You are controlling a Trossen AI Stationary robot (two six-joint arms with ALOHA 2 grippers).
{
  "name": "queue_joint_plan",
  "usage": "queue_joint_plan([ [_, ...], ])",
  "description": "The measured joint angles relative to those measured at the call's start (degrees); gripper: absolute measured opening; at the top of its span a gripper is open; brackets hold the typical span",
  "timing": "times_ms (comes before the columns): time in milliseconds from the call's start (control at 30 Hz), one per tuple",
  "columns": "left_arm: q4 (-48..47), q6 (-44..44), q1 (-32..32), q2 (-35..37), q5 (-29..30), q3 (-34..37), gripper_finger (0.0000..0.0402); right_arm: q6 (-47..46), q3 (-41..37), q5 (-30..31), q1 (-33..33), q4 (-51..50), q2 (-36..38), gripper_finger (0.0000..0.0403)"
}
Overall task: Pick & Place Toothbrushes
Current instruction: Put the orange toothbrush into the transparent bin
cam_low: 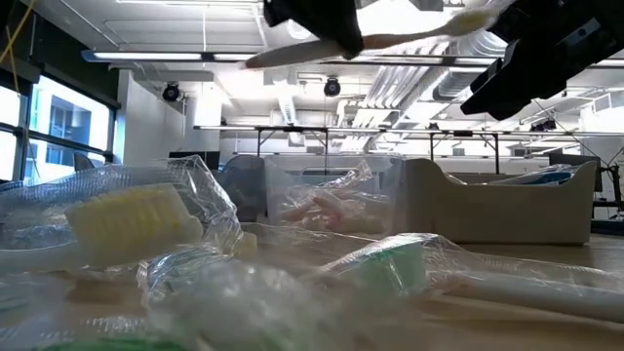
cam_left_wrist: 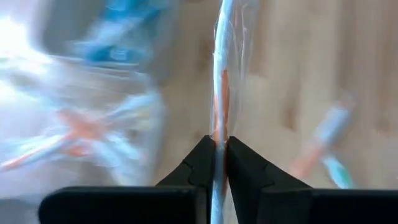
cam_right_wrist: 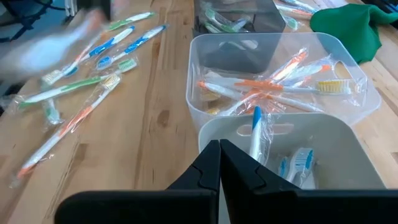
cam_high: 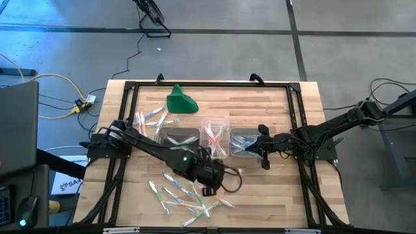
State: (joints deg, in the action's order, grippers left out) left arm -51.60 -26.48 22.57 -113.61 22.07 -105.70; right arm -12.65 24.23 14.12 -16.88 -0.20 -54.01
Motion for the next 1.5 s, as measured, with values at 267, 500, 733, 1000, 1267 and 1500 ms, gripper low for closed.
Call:
queue_joint_plan([
  [267,-6.70,-8.38,-4.95,1.89,11.61,-0.67,0.0028,-0.84,0.00,-1.23,0.00,-0.03,0.01,0.0002],
  [500,-4.68,-14.05,-12.35,1.30,12.03,0.06,0.0028,-0.84,0.00,-1.21,0.00,-0.42,0.01,0.0002],
  [733,-1.22,-24.32,-17.23,1.17,12.22,5.65,0.0028,-0.82,0.00,-0.86,0.00,-1.37,0.01,0.0002],
  [1000,10.09,-28.48,-17.69,1.17,11.06,13.60,0.0028,-0.65,0.00,-0.78,0.00,-1.47,0.01,0.0002],
  [1267,12.12,-33.41,-17.69,1.15,11.18,18.70,0.0028,-0.65,0.00,-0.75,0.01,-1.47,0.01,0.0002],
  [1500,13.75,-33.42,-17.71,1.15,9.26,19.38,0.0049,-0.63,0.00,-0.73,0.00,-1.47,0.01,0.0002],
])
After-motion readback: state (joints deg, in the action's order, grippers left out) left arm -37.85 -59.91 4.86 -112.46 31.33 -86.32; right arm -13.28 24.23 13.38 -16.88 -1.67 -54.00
